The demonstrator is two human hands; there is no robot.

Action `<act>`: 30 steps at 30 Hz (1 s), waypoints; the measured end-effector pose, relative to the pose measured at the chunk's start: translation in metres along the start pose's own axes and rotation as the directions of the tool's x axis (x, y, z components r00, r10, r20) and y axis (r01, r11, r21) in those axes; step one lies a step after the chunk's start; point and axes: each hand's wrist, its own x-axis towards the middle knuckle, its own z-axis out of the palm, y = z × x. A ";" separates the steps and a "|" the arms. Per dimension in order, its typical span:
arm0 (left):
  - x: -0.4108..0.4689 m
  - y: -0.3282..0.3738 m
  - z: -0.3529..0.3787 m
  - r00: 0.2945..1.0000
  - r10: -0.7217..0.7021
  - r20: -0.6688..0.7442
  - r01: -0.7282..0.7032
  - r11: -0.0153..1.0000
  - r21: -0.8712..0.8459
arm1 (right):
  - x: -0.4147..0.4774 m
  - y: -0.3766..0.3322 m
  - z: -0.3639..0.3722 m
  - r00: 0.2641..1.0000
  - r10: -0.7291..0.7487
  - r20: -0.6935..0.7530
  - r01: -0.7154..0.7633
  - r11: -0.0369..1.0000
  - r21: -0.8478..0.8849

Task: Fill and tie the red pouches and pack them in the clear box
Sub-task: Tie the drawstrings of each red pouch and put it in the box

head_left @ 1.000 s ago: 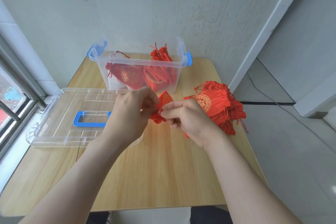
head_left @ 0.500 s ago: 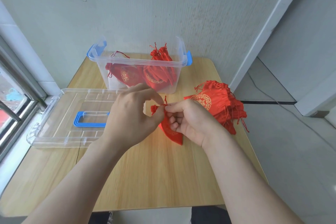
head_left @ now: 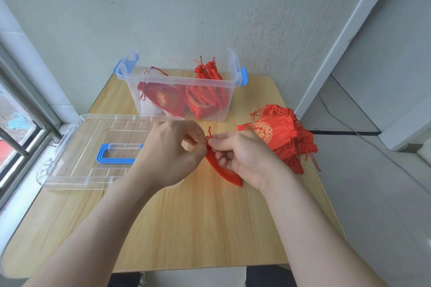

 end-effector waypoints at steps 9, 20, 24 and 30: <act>0.002 -0.010 0.005 0.960 -0.188 0.210 0.170 0.980 0.101 | -0.006 0.002 0.007 0.997 -0.082 0.011 0.083 0.967 -0.243; 0.006 -0.007 0.002 0.892 -0.389 0.229 0.429 0.888 -0.164 | 0.000 0.005 0.004 0.990 -0.108 -0.096 0.075 0.951 -0.300; 0.007 -0.010 0.002 0.888 -0.455 0.063 0.459 0.878 -0.136 | -0.001 0.006 0.003 0.987 -0.119 -0.107 0.080 0.946 -0.314; 0.003 -0.008 0.007 0.961 -0.277 -0.021 0.278 0.960 0.030 | 0.000 0.007 0.004 0.989 -0.109 -0.105 0.075 0.957 -0.281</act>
